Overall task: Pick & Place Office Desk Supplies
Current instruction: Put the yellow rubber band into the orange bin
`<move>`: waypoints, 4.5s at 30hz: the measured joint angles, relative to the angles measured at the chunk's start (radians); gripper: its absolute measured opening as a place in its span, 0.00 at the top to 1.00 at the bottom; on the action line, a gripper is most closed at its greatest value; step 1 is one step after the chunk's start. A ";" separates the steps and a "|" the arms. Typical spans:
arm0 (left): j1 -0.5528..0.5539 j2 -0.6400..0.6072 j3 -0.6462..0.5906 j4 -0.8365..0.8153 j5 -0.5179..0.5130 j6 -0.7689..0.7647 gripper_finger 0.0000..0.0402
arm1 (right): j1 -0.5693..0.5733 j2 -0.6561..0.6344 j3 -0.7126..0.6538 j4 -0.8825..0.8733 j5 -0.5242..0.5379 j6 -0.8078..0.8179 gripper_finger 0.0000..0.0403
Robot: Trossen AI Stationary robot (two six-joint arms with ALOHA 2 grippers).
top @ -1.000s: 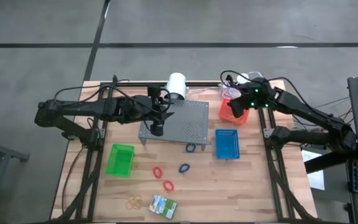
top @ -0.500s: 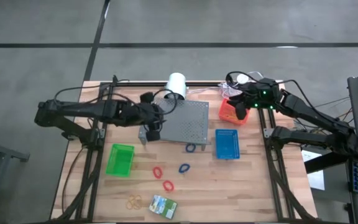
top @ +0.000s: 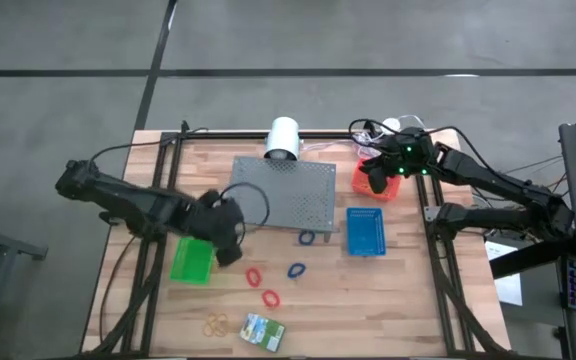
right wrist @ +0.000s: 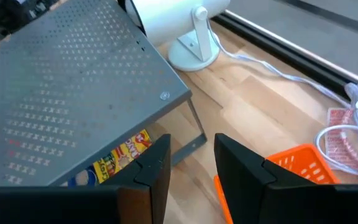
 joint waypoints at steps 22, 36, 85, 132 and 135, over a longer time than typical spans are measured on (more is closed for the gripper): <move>-0.404 0.028 -0.180 0.046 0.177 -0.953 0.61 | 0.069 0.042 -0.002 0.146 -0.008 -0.059 0.74; -0.402 0.155 -0.225 0.211 0.353 -1.107 0.61 | 0.083 0.042 -0.004 0.154 -0.007 -0.101 0.77; -0.424 0.339 -0.399 0.554 0.546 -1.228 0.66 | 0.083 0.043 -0.024 0.153 -0.006 -0.098 0.80; -0.420 0.338 -0.454 0.609 0.544 -1.240 0.82 | 0.082 0.043 -0.024 0.153 -0.006 -0.101 0.83; -0.420 0.338 -0.454 0.599 0.546 -1.253 0.96 | 0.083 0.043 -0.024 0.153 -0.006 -0.101 0.83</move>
